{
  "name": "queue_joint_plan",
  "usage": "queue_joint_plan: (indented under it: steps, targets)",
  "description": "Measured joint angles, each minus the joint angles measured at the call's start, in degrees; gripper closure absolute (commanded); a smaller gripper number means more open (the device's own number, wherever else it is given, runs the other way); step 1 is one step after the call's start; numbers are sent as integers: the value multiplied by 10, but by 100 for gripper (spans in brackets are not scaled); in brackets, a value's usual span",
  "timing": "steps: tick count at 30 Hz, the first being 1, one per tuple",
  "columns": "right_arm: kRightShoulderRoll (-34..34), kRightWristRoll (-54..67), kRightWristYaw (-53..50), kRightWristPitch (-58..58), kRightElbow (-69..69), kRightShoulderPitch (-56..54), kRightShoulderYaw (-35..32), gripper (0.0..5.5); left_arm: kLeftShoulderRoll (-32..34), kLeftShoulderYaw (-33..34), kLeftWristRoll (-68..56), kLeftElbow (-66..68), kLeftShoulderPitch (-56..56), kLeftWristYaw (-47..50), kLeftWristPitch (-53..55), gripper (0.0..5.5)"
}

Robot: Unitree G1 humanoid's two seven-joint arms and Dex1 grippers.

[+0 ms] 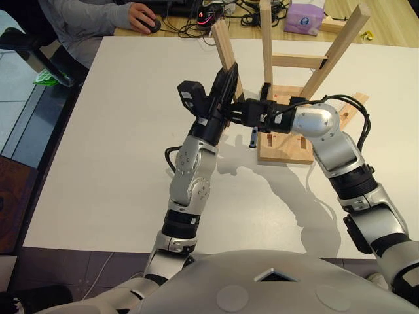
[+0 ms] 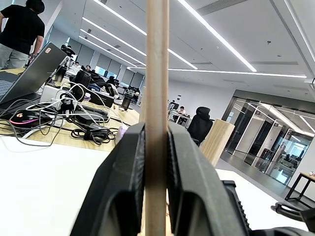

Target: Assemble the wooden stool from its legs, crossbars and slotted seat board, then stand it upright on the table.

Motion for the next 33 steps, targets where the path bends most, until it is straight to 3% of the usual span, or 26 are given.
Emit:
queue_joint_plan:
  steps: [8,14,21,27,33]
  targets:
    - [2,-66,-68,-25,63,-38,-14,550,0,-6,1,-2,-1,5,9,509]
    - [-5,-43,-36,-2,28,-32,-22,550,0,-6,11,-10,-1,15,10,509]
    - [-156,-25,74,76,-80,91,-42,550,36,44,104,-81,-15,71,45,509]
    - [-197,-24,43,94,-103,130,-112,550,154,-6,230,-175,42,43,212,509]
    - [-192,-25,15,94,-109,136,-119,550,184,-44,280,-207,43,21,346,509]
